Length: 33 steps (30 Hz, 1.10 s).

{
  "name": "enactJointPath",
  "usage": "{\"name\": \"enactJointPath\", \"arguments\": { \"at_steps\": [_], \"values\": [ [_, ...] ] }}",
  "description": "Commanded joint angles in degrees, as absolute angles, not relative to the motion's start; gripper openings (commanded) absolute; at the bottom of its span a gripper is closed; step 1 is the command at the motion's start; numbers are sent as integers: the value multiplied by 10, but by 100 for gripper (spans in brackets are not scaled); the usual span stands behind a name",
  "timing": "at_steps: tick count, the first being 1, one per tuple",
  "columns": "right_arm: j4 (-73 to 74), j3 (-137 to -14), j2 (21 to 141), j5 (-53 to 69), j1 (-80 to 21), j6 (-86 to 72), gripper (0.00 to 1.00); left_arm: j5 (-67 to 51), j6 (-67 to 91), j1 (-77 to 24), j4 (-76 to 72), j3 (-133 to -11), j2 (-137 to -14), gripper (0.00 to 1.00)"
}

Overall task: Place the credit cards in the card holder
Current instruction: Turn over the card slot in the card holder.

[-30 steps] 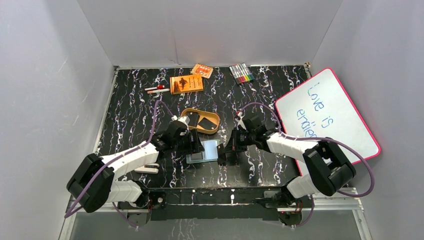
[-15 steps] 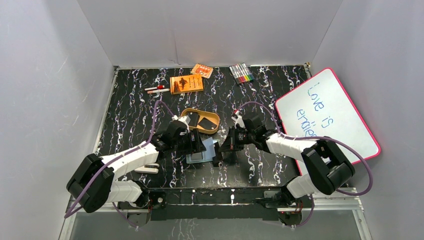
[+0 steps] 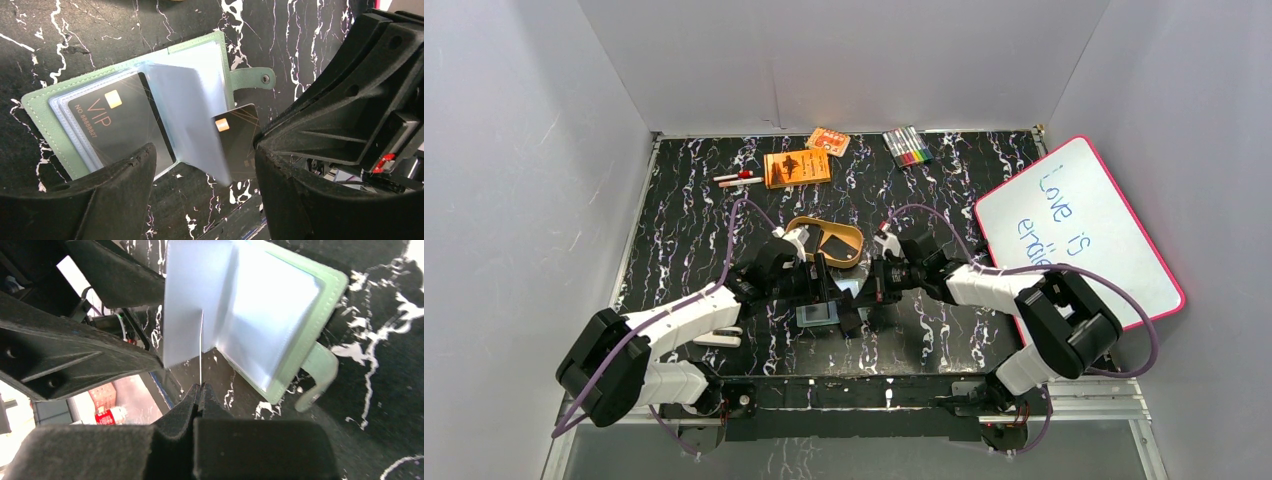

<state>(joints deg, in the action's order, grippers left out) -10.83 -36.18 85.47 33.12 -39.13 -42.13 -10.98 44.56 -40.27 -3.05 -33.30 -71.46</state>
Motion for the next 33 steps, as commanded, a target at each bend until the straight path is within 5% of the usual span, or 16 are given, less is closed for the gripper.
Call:
{"name": "enactJointPath", "arguments": {
  "at_steps": [1, 13, 21, 33],
  "values": [
    [-145, -403, 866, 346, -406, -423, 0, -89, 441, -405, -6, -355, -692, 68],
    [-149, -429, 924, 338, -426, -428, 0, 47, 444, -405, 131, -373, -601, 59],
    [-144, -444, 937, 324, -436, -431, 0, 7, 444, -405, 85, -362, -603, 56],
    [-228, -335, 822, 193, -404, -501, 0, 37, 461, -404, 63, -323, -664, 30]
  ]
}}
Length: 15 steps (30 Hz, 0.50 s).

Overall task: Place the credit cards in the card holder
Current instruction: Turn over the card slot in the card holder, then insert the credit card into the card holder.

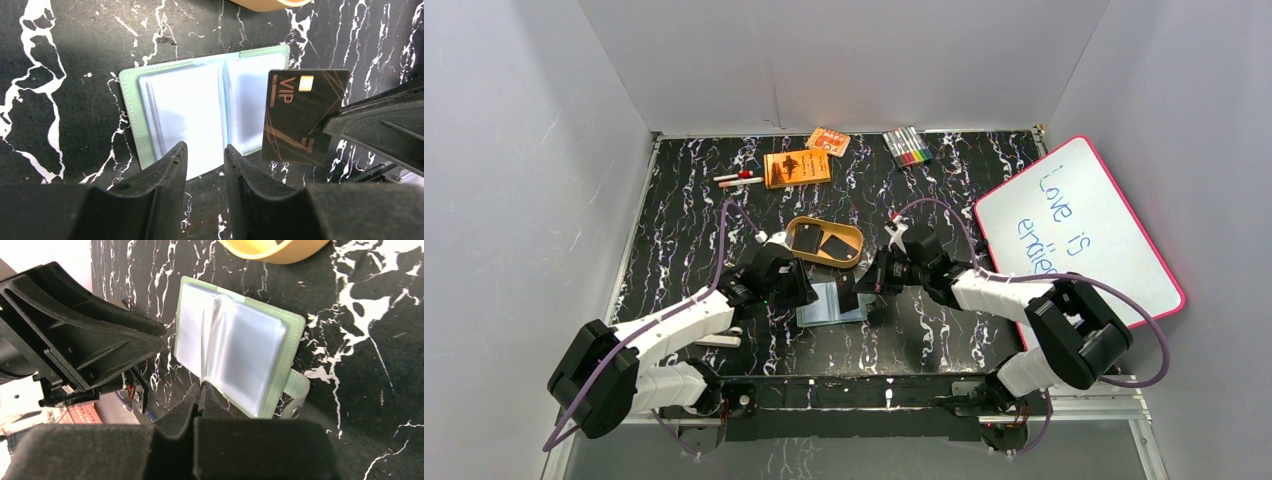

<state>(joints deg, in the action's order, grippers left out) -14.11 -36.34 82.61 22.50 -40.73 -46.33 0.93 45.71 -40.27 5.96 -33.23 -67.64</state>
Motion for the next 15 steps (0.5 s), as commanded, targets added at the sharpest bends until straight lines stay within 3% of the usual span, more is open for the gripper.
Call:
{"name": "enactJointPath", "arguments": {
  "at_steps": [1, 15],
  "values": [
    [-241, -336, 831, 197, -404, -506, 0, 44, 462, -404, 67, -320, -663, 29],
    [-333, -348, 926, 237, -404, -542, 0, 73, 475, -404, 89, -300, -674, 22]
  ]
}}
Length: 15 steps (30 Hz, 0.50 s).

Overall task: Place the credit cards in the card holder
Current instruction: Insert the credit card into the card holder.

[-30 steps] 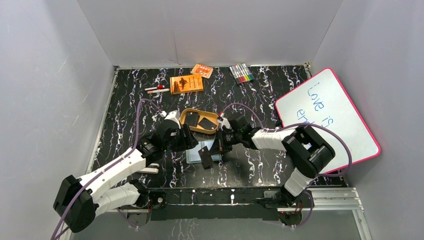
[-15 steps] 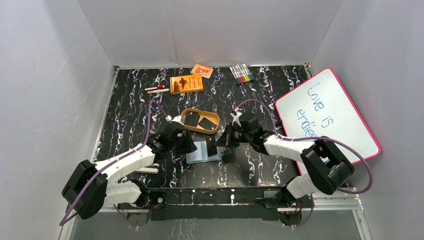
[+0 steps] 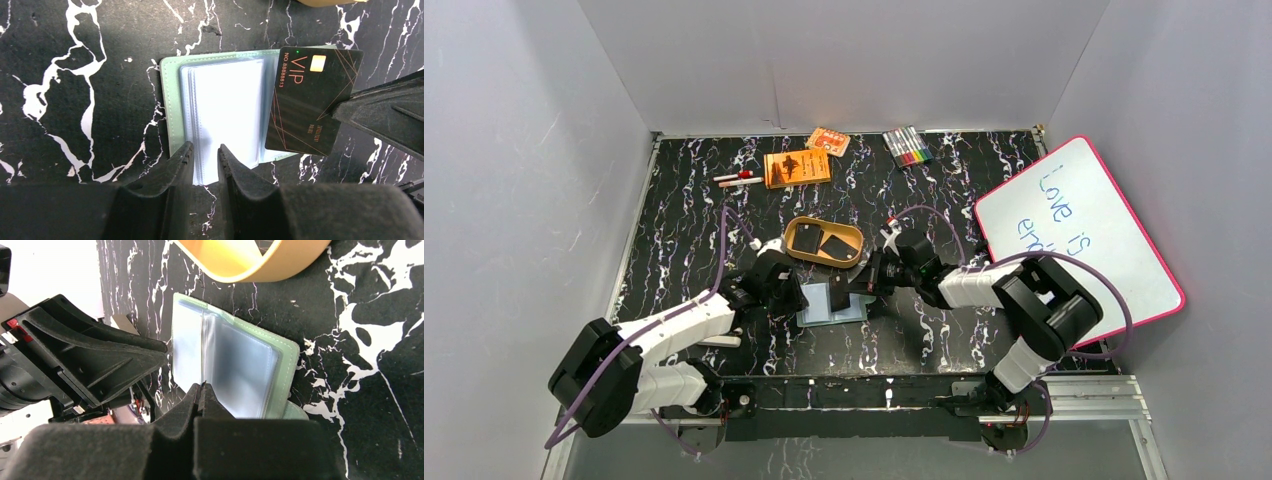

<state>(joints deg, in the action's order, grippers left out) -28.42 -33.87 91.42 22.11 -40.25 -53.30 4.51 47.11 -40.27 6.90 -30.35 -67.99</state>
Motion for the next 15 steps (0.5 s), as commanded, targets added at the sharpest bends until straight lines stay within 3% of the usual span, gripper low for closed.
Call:
{"name": "enactJointPath", "arguments": {
  "at_steps": [1, 15],
  "values": [
    [-334, -347, 928, 237, -404, -543, 0, 76, 475, -404, 93, -300, -670, 22],
    [-358, -345, 954, 259, -409, -554, 0, 106, 479, -404, 136, -295, -655, 18]
  ]
}}
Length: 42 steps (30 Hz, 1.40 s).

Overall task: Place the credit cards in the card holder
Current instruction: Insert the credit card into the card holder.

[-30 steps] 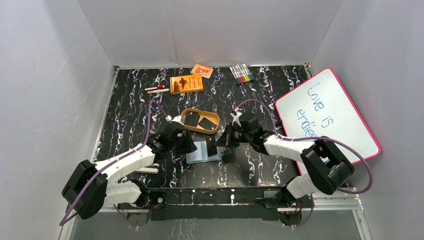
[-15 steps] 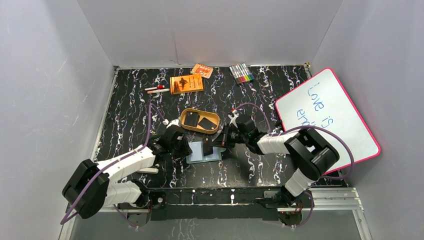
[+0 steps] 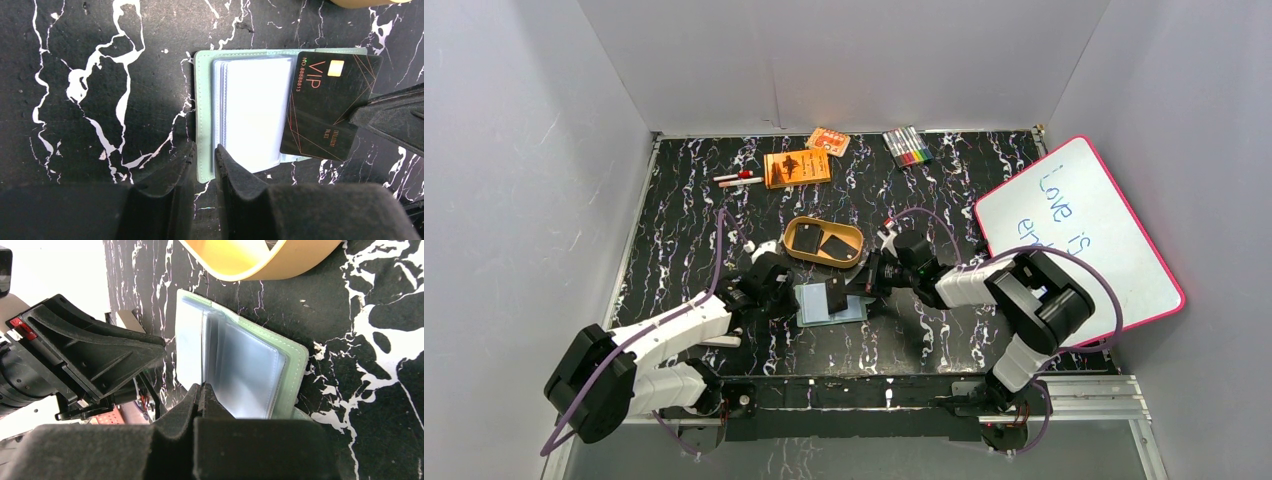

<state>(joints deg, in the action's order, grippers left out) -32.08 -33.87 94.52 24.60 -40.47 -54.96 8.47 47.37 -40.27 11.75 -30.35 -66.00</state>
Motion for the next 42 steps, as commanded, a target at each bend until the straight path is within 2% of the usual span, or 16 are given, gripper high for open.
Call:
{"name": "enactJointPath", "arguments": {
  "at_steps": [1, 23, 30, 42],
  "values": [
    [-358, -345, 956, 260, -410, -555, 0, 104, 480, -404, 135, -293, -659, 17],
    [-403, -298, 956, 241, -414, -610, 0, 85, 490, -404, 112, -272, -690, 8],
    [-375, -293, 940, 222, -413, -611, 0, 88, 490, -404, 115, -272, -685, 5],
    [-435, -319, 982, 277, -413, -620, 0, 84, 491, -404, 112, -270, -684, 4]
  ]
}}
